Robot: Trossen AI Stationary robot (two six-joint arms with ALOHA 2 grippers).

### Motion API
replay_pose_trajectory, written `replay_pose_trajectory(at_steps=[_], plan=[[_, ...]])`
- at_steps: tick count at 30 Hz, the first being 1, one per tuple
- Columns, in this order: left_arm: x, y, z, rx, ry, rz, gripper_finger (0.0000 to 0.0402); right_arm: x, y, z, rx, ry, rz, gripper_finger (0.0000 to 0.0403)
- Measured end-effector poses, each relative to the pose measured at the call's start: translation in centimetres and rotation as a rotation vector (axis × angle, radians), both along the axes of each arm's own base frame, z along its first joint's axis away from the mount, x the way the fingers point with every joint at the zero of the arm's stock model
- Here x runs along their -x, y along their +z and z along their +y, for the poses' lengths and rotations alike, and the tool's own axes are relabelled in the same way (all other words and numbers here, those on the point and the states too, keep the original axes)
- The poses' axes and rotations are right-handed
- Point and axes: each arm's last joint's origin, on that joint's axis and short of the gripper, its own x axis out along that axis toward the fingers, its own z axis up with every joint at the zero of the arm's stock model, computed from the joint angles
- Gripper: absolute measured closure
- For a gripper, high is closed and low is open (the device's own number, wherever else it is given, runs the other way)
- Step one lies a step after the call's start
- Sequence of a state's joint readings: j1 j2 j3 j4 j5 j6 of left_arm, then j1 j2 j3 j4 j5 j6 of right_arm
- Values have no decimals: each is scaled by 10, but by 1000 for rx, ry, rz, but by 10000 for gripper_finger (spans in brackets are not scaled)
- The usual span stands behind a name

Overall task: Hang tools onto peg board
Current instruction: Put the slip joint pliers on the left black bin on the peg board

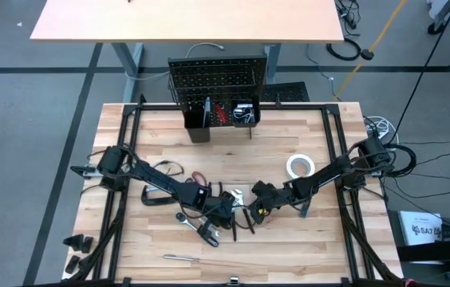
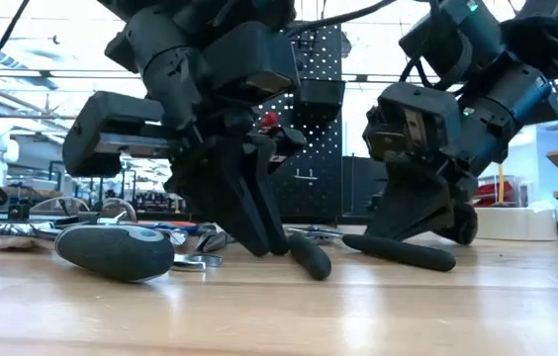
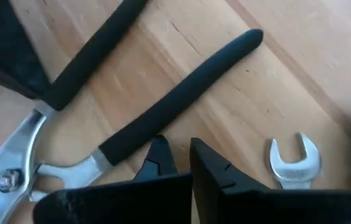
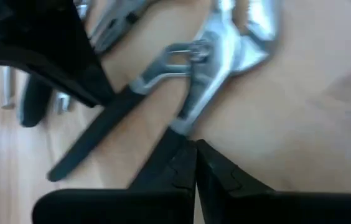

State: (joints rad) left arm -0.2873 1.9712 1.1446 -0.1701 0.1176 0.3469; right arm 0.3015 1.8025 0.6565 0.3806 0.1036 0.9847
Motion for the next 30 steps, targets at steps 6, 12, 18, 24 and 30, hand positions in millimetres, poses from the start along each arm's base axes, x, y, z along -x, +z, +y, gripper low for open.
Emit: replay_pose_trajectory(at_steps=[6,12,18,24,30], plan=[[-4,-3,-3,-6,8,-46,402,-19,5,12,1,52,-15,403],[-2,3,0,-42,23,-5,402,-17,19,10,55,90,88,403],[9,13,3,-66,25,71,402,-3,48,6,103,74,93,403],[15,37,7,-34,34,3,402,-11,57,2,148,-18,-32,393],[41,44,24,56,132,-101,402,-15,45,2,121,-56,-10,323]])
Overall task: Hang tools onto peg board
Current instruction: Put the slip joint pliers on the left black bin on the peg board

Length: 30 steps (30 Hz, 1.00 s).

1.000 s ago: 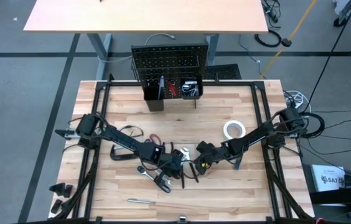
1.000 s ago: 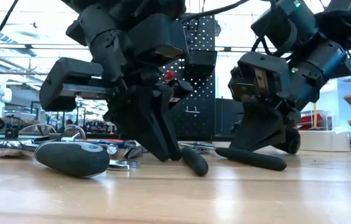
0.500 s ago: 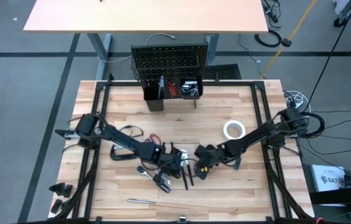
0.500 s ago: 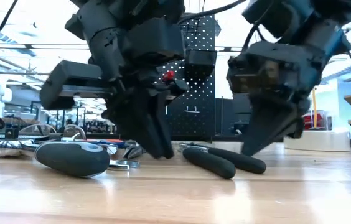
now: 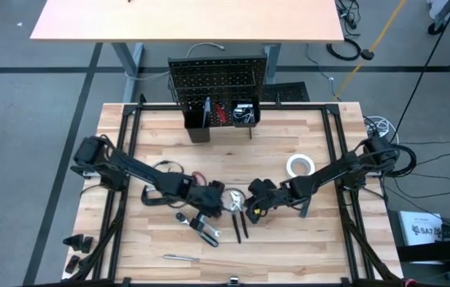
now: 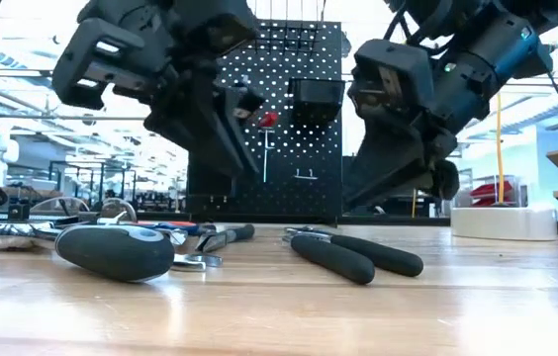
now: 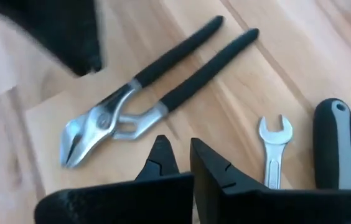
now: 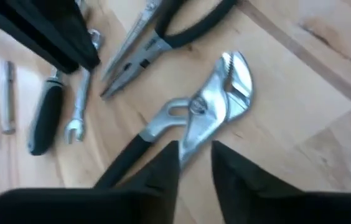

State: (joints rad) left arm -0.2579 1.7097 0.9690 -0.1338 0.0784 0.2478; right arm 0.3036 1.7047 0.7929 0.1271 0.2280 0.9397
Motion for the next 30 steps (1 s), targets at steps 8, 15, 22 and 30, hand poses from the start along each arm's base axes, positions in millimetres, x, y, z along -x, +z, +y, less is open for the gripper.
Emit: replay_pose_trajectory(at_steps=[8,15,22,30], plan=[[25,-26,10,128,109,-129,402,-6,-15,-5,-112,-28,42,218],[14,-42,8,111,157,-233,402,-17,-26,-8,-181,-32,-8,218],[7,-68,-1,77,148,-164,402,-21,-44,-6,-252,-92,-2,251],[-5,-78,-6,70,145,-146,402,-29,-43,-4,-273,-62,-100,271]])
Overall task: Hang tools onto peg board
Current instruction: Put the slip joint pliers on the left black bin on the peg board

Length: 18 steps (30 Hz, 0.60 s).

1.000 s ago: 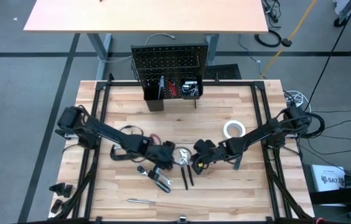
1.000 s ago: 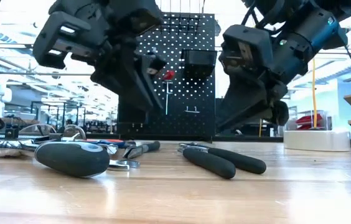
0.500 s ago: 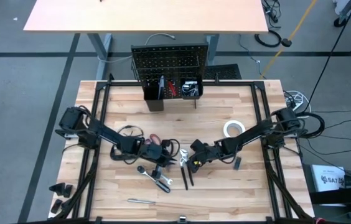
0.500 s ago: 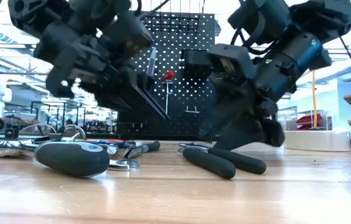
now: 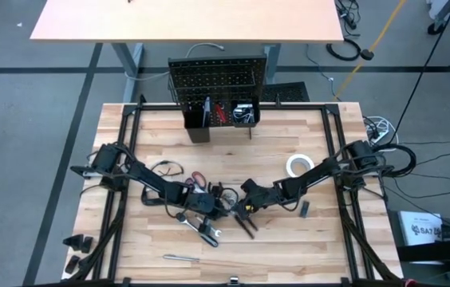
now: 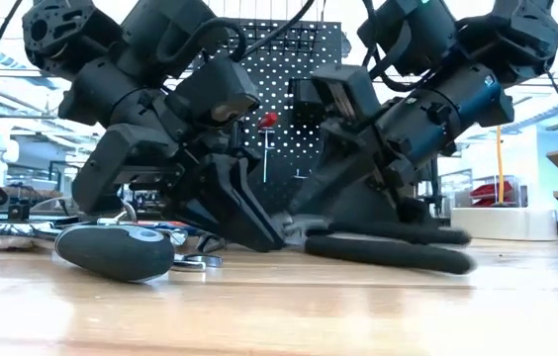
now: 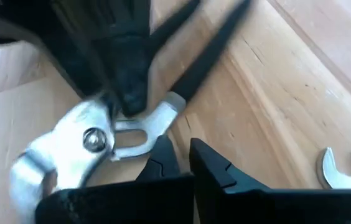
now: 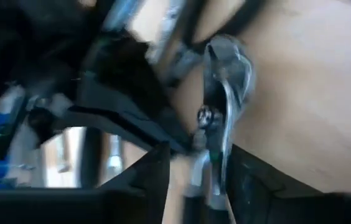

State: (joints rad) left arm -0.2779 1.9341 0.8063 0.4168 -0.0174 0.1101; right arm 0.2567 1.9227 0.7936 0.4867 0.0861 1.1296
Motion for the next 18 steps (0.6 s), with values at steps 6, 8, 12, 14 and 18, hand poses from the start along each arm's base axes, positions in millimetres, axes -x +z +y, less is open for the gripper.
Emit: replay_pose_trajectory(at_steps=[6,8,12,14,18], plan=[[-1,0,0,-3,4,0,402,-1,3,7,14,50,-45,317],[-1,0,0,-4,3,2,402,1,1,7,27,46,-20,353],[0,3,-1,-4,-2,5,402,3,-1,7,56,40,5,387],[4,8,-1,-6,-10,25,402,3,2,7,67,52,-2,387],[17,27,0,-15,-2,7,402,7,13,8,105,105,-16,387]])
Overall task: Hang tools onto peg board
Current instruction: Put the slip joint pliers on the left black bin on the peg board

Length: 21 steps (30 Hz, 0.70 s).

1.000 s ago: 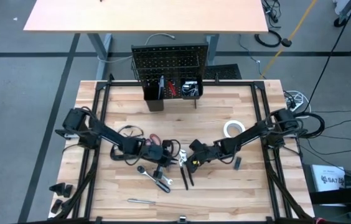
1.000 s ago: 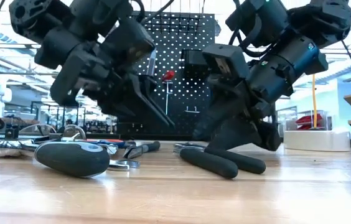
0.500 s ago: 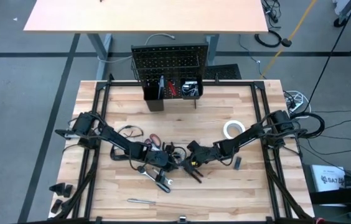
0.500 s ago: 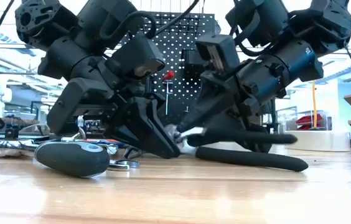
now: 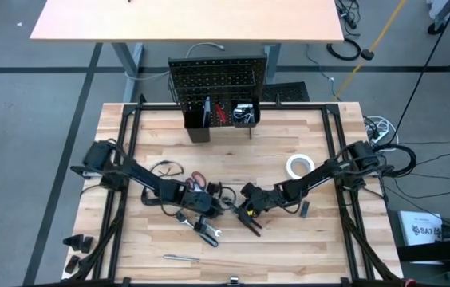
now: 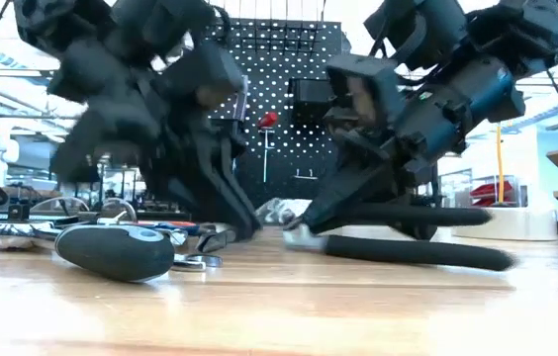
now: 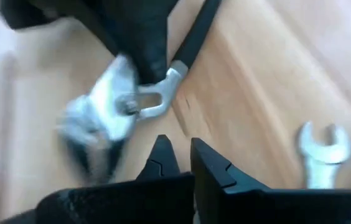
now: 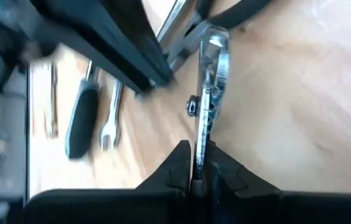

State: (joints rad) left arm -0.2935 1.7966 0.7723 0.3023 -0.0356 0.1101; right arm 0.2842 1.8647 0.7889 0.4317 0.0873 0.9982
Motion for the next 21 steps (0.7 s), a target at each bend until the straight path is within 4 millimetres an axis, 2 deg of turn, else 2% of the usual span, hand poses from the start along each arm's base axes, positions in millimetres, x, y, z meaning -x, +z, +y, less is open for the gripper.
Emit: replay_pose_trajectory(at_steps=[2,6,12,16,21], plan=[[6,15,1,18,0,-62,402,3,9,0,35,26,-8,387],[25,30,7,52,-3,-163,402,10,35,0,179,46,-61,387],[57,62,16,199,-23,-501,402,21,76,5,412,81,-217,388],[72,83,25,270,6,-707,402,25,99,7,628,118,-332,388],[78,109,38,242,195,-872,402,26,129,4,794,138,-517,388]])
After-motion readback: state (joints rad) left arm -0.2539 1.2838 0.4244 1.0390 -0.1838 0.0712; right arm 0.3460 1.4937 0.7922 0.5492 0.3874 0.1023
